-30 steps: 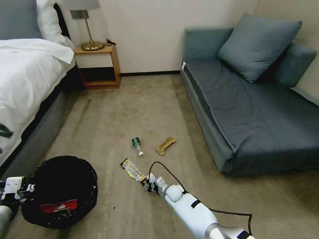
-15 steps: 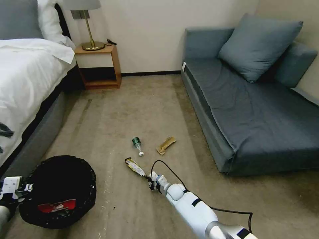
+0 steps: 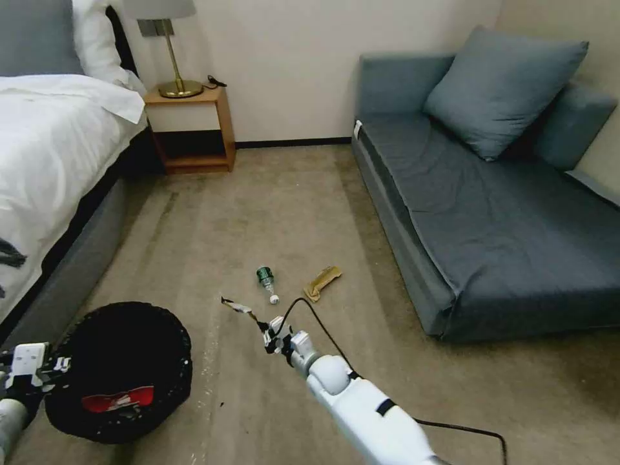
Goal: Pick up the trash bin, then pick up the garbage on the floor and place it into the trash bin.
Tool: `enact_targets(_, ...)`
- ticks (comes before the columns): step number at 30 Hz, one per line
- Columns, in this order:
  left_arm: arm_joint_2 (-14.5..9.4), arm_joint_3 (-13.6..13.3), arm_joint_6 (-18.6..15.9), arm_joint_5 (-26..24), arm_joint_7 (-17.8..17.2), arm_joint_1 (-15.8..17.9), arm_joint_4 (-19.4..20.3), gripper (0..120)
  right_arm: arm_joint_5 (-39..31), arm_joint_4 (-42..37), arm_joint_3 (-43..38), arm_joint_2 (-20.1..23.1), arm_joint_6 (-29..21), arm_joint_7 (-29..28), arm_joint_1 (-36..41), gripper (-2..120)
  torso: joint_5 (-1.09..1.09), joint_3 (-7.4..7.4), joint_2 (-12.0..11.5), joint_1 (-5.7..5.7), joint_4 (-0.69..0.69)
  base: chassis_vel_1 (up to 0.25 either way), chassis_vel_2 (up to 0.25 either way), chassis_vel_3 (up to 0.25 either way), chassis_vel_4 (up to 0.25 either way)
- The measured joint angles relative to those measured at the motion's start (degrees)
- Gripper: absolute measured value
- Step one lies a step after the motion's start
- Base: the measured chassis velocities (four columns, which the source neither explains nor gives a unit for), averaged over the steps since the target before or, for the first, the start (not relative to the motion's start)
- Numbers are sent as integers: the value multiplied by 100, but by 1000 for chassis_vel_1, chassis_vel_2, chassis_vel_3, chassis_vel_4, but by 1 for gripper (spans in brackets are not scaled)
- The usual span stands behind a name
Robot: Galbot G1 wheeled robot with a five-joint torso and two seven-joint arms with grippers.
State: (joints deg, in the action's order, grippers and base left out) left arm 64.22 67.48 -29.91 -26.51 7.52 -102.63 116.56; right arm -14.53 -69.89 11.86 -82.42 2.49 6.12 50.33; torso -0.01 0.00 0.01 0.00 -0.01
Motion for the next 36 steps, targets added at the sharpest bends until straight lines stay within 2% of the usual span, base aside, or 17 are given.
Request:
enact_targets(3,19,-27,4,-10,0,36,0,5,-320,-754,-53,382,-169,-145,149,0,1,0,-1,0,0,0,0,0,0)
enact_targets(4,19,-27,4,-10,0,36,0,5,-320,-754,-53,382,-169,-145,149,0,1,0,-1,0,0,0,0,0,0)
enact_targets(8,37,-86,4,-16,0,94,14,5,-693,-1861,-48,880,-360,-271,359,0,1,0,0,0,0,0,0,0,0)
enact_targets(9,37,-86,4,-16,0,94,14,5,-693,-1861,-48,880,-360,-271,359,0,1,0,0,0,0,0,0,0,0)
enact_targets(13,37,-113,1,-18,-1,122,48,5,-993,-2968,135,1396,-483,-255,560,0,2,0,0,0,0,0,0,0,0)
enact_targets(14,37,-113,1,-18,-1,122,48,5,-993,-2968,135,1396,-483,-255,560,0,2,0,0,0,0,0,0,0,0)
enact_targets(18,33,-117,-13,-25,-8,131,92,5,-1036,-3775,514,1684,-608,-160,642,0,2,0,0,0,0,0,0,0,0)
enact_targets(27,38,-81,-36,-64,-17,99,219,5,-776,-4092,1308,1738,-761,-32,573,0,1,0,0,0,0,0,0,0,0)
enact_targets(32,46,-56,-38,-77,-18,73,268,5,-712,-4015,1544,1658,-834,-31,479,0,1,0,-1,0,1,0,0,0,0)
enact_targets(36,89,-27,-38,-83,-18,15,374,5,-676,-3699,1908,1429,-1017,-40,206,0,1,0,-1,0,1,0,0,0,0)
